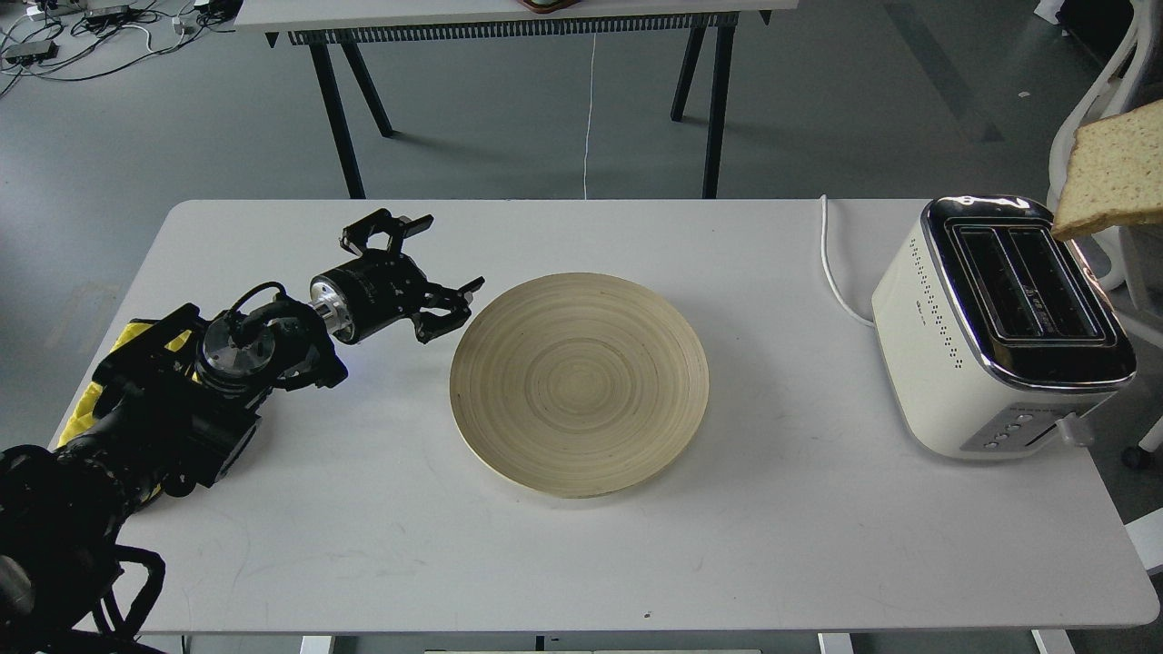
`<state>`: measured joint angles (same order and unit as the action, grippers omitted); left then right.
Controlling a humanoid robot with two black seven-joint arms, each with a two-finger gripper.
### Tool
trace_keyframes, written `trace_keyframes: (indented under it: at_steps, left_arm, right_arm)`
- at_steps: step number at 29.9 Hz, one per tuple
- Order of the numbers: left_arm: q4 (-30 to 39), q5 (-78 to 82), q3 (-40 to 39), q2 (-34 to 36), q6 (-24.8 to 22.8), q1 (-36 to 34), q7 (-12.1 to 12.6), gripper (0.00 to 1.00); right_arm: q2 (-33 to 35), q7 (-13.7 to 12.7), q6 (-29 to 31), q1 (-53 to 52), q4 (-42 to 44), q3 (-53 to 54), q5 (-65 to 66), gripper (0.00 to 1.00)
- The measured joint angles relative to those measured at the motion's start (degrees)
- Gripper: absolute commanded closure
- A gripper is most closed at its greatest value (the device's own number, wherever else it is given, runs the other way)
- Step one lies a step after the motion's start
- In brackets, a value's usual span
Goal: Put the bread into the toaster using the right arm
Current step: 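Carry the bread above the toaster slot with the right gripper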
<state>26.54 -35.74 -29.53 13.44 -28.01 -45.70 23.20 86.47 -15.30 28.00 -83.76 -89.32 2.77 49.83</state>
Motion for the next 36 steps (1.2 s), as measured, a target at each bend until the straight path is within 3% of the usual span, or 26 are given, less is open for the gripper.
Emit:
trace_keyframes:
  at_steps: [36]
  left_arm:
    - [0.0, 0.0, 0.0, 0.0, 0.0, 0.0, 0.0, 0.0]
  right_arm:
    - [-8.3, -0.1, 0.0, 0.6, 0.1, -7.0, 2.2, 1.0]
